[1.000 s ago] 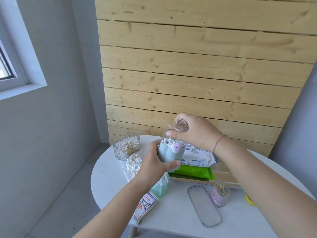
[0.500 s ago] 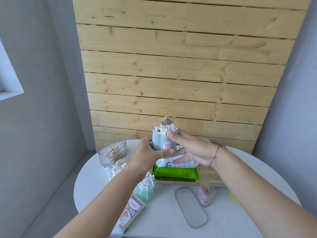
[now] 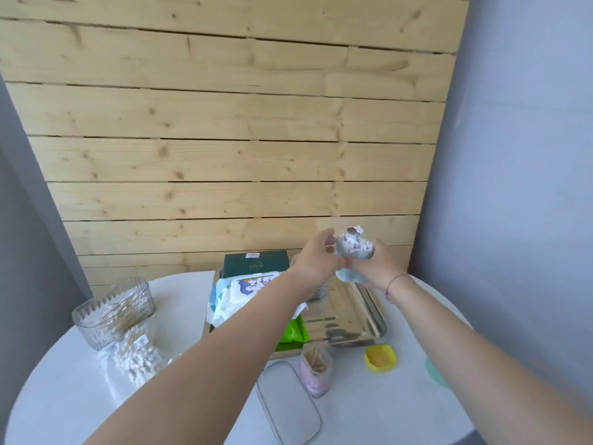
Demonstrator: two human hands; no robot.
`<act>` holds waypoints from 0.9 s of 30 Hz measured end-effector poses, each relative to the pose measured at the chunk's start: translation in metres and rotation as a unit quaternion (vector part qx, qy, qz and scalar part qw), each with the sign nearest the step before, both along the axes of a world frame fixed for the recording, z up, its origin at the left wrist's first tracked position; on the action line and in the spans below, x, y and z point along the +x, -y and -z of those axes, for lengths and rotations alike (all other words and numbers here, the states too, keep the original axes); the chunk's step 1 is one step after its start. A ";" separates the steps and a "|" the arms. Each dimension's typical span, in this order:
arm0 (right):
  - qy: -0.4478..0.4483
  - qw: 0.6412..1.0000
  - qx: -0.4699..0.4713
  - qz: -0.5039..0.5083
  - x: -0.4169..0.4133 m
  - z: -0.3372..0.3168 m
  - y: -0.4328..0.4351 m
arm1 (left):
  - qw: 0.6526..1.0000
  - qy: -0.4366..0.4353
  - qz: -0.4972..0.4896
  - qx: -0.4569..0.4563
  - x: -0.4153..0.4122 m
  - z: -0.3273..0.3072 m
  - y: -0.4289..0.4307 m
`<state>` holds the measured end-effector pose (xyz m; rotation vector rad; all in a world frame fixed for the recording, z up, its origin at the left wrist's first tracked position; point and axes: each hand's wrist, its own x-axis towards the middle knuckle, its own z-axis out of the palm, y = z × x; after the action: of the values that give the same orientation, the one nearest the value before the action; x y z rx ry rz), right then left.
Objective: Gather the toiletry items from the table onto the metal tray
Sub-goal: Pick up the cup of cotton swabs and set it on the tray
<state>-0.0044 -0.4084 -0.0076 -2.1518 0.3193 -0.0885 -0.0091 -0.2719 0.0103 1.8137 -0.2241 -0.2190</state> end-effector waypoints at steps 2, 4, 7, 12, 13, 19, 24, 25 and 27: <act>-0.028 0.999 -0.028 0.019 0.010 0.025 0.006 | 0.999 -0.036 0.018 0.004 0.009 0.010 0.014; -0.049 0.996 -0.070 0.040 0.017 0.044 0.006 | 0.997 -0.060 0.033 0.025 0.013 0.016 0.019; -0.066 0.989 -0.113 0.064 0.030 0.066 0.005 | 0.994 -0.081 0.041 0.054 0.021 0.025 0.026; -0.073 0.971 -0.222 0.053 0.038 0.080 0.008 | 0.991 -0.091 0.047 0.090 0.030 0.035 0.030; -0.066 0.967 -0.240 0.048 0.038 0.082 0.008 | 0.990 -0.091 0.047 0.097 0.031 0.036 0.030; -0.038 0.951 -0.301 0.051 0.046 0.090 0.007 | 0.986 -0.111 0.033 0.117 0.036 0.039 0.033; -0.038 0.949 -0.308 0.059 0.059 0.092 0.005 | 0.986 -0.116 0.015 0.115 0.039 0.041 0.028; -0.041 0.949 -0.306 0.057 0.062 0.092 0.005 | 0.987 -0.112 0.011 0.116 0.038 0.042 0.026; -0.054 0.953 -0.295 0.050 0.064 0.091 0.007 | 0.987 -0.100 0.002 0.122 0.034 0.042 0.021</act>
<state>0.0596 -0.4153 -0.0988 -2.7397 0.5150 -0.1384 0.0254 -0.2933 -0.0320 2.0180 -0.0599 -0.4459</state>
